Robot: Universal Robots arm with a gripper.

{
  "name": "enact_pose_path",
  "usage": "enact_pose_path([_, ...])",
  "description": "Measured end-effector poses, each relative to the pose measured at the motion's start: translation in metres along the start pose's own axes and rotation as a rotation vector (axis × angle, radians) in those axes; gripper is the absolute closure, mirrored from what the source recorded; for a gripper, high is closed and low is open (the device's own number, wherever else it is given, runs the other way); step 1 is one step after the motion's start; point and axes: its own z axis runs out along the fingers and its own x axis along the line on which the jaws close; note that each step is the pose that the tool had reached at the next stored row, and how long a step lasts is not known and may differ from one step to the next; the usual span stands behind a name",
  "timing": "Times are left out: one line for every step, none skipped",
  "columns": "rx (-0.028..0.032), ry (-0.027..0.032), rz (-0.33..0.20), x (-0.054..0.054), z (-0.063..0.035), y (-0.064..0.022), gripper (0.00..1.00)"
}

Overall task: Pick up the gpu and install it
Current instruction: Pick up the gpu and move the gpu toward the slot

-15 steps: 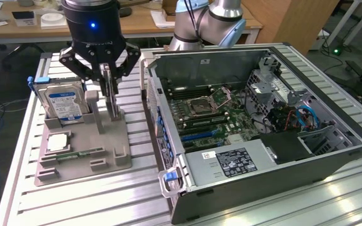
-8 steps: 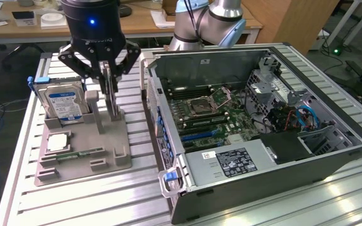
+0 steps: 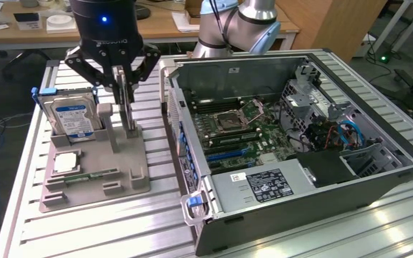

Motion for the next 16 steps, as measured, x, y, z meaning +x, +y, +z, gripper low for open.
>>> enact_pose_path([0.0001,0.0002,0.000,0.000,-0.0009,0.0000,0.73])
enact_pose_path([0.0001,0.0001,0.000,0.000,-0.0015,0.0000,0.73])
enact_pose_path([0.0000,0.0000,0.000,0.000,-0.0023,0.0000,0.73])
enact_pose_path([0.0001,0.0001,0.000,0.000,-0.0033,0.0000,0.73])
enact_pose_path([0.0001,0.0001,0.000,0.000,-0.0045,0.0001,0.73])
enact_pose_path([0.0001,0.0001,0.000,0.000,-0.0055,0.0001,0.73])
enact_pose_path([0.0000,0.0000,0.000,0.000,-0.0063,0.0001,0.73])
enact_pose_path([0.0000,0.0000,0.000,0.000,-0.0072,0.0001,0.73])
enact_pose_path([0.0001,0.0001,0.000,0.000,-0.0080,0.0001,0.73])
enact_pose_path([0.0001,0.0000,0.000,0.000,-0.0089,0.0001,0.73])
enact_pose_path([0.0001,0.0000,0.000,0.000,-0.0100,0.0001,0.73])
enact_pose_path([0.0001,0.0001,0.000,0.000,-0.0111,0.0002,0.73])
enact_pose_path([0.0001,0.0001,0.000,0.000,-0.0121,0.0002,0.73])
enact_pose_path([0.0001,0.0001,0.000,0.000,-0.0132,0.0002,0.73])
enact_pose_path([0.0001,0.0001,0.000,0.000,-0.0143,0.0002,0.73])
enact_pose_path([0.0001,0.0001,0.000,0.000,-0.0154,0.0002,0.73])
